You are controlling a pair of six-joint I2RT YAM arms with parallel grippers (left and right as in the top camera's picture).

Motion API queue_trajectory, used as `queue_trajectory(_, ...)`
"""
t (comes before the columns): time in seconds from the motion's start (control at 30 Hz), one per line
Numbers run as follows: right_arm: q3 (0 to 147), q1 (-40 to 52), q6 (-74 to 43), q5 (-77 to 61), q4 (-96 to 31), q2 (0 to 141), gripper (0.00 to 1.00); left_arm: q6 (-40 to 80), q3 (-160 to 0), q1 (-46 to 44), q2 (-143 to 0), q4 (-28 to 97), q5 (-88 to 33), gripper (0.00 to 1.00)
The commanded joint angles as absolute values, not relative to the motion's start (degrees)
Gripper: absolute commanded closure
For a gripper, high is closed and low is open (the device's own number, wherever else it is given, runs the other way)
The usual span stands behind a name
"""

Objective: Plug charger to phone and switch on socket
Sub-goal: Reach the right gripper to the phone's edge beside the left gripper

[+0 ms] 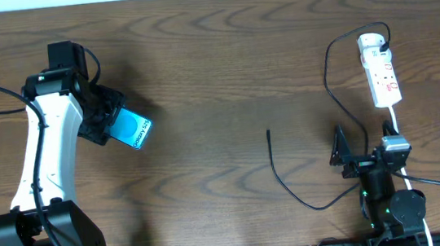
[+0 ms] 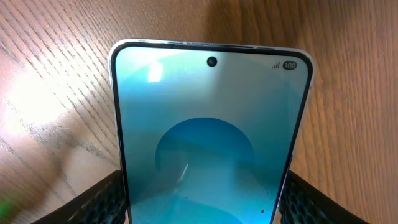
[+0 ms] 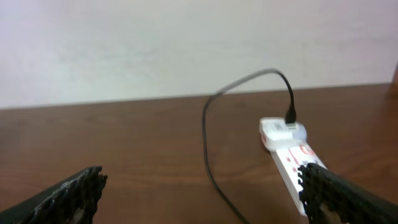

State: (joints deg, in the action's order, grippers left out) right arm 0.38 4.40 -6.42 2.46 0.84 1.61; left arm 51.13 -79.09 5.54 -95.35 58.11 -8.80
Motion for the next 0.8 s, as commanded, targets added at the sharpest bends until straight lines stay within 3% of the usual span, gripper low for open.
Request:
queue_trajectory(0.0,2.5,4.6,-8.7,-0.6,0.3,1.5,0.01,50.6,-79.0,5.7,-94.3,58.2,-8.3,0.93)
queue_trajectory(0.23,22.3,4.6,-7.6,-2.3,-15.0,13.2,0.01,50.6,-79.0,5.7,-94.3,58.2,-8.4,0.93)
queue_trajectory(0.4,49.4,4.6,-7.7,-9.7,-33.7,41.3,0.01,50.6,-79.0,5.7,-94.3,58.2,-8.5,0.92)
queue_trajectory(0.57,78.3,4.6,-7.2,-32.9,-51.9,72.2,0.01,50.6,-79.0,5.7,-94.3,58.2,-8.6,0.93)
queue_trajectory(0.67,89.4,4.6,-9.0,-47.2,-49.7,88.6,0.01,50.6,-79.0,5.7,-94.3,58.2,-10.0,0.93)
queue_trajectory(0.77,90.8,4.8,-16.8,-55.1,-41.7,97.6,0.01,50.7,-79.0,5.7,-94.3,58.0,-11.1,0.93)
